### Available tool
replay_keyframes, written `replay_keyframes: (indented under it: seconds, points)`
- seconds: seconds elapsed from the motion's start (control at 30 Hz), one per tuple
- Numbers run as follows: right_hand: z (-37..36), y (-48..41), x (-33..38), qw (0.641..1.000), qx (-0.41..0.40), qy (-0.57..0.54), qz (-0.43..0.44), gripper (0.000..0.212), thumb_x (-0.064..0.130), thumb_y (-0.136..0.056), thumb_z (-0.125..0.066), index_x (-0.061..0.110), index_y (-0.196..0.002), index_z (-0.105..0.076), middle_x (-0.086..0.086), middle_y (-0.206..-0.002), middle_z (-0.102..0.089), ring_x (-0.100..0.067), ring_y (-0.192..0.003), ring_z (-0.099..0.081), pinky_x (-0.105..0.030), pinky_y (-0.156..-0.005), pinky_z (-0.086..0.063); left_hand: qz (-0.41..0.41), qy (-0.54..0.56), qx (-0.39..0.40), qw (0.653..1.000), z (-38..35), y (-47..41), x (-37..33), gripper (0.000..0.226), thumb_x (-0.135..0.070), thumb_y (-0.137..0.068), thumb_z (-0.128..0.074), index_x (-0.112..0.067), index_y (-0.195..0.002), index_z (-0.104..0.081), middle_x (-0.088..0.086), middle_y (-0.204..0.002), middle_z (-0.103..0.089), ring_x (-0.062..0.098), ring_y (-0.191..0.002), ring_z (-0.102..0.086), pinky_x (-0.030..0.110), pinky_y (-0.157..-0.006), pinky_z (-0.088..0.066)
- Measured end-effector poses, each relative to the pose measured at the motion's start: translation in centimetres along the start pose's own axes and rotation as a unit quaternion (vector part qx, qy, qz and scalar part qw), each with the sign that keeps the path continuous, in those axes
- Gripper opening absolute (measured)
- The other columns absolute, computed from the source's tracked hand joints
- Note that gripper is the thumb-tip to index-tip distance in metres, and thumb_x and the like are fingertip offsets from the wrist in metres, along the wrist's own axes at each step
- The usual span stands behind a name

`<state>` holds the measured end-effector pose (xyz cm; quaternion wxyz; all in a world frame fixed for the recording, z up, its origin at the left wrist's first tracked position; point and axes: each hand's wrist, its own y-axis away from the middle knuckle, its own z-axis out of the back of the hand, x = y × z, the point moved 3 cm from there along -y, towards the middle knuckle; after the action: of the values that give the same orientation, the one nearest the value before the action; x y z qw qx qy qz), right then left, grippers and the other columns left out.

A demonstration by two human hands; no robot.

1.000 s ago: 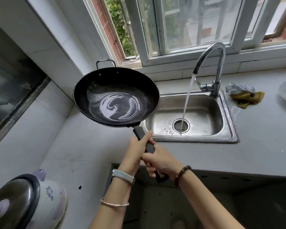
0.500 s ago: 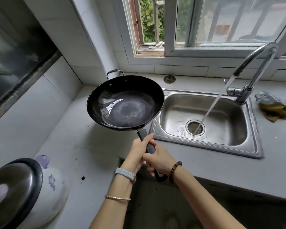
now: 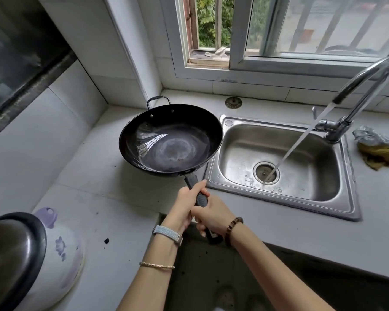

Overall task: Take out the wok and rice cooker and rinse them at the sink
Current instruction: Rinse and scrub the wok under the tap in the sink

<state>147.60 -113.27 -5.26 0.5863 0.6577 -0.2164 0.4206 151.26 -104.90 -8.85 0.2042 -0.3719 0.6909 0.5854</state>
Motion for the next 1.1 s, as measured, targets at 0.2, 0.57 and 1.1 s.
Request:
replay_keyframes:
  seconds: [0.2, 0.57, 1.1]
  points:
    - [-0.1, -1.0, 0.0, 1.0, -0.002, 0.009, 0.004, 0.009, 0.005, -0.078, -0.049, 0.011, -0.074, -0.044, 0.001, -0.048, -0.047, -0.012, -0.033, -0.045, -0.022, -0.039, -0.041, 0.006, 0.015, 0.012, 1.0, 0.1, -0.5, -0.2, 0.024, -0.018, -0.088, -0.066, -0.01, -0.069, -0.054, 0.0, -0.06, -0.056, 0.012, -0.053, -0.054, 0.025, -0.056, -0.048]
    - [-0.1, -2.8, -0.6, 1.0, 0.018, 0.007, -0.011, 0.035, 0.007, -0.078, -0.051, 0.016, -0.111, -0.042, -0.003, -0.056, -0.051, -0.012, -0.036, -0.048, -0.025, -0.041, -0.045, 0.003, 0.012, 0.022, 1.0, 0.5, -1.1, -0.5, 0.025, -0.02, -0.09, -0.065, -0.008, -0.07, -0.055, 0.003, -0.064, -0.058, 0.012, -0.056, -0.058, 0.025, -0.059, -0.052]
    - [1.5, -2.6, -4.6, 0.996, -0.003, 0.079, -0.032, 0.007, 0.012, -0.085, -0.06, 0.01, -0.079, -0.057, -0.007, -0.067, -0.063, -0.015, -0.054, -0.06, -0.025, -0.058, -0.054, 0.05, 0.093, 0.026, 0.994, 0.0, -0.7, 3.0, 0.019, -0.013, -0.096, -0.056, 0.002, -0.107, -0.058, 0.012, -0.096, -0.071, 0.023, -0.091, -0.07, 0.034, -0.077, -0.058]
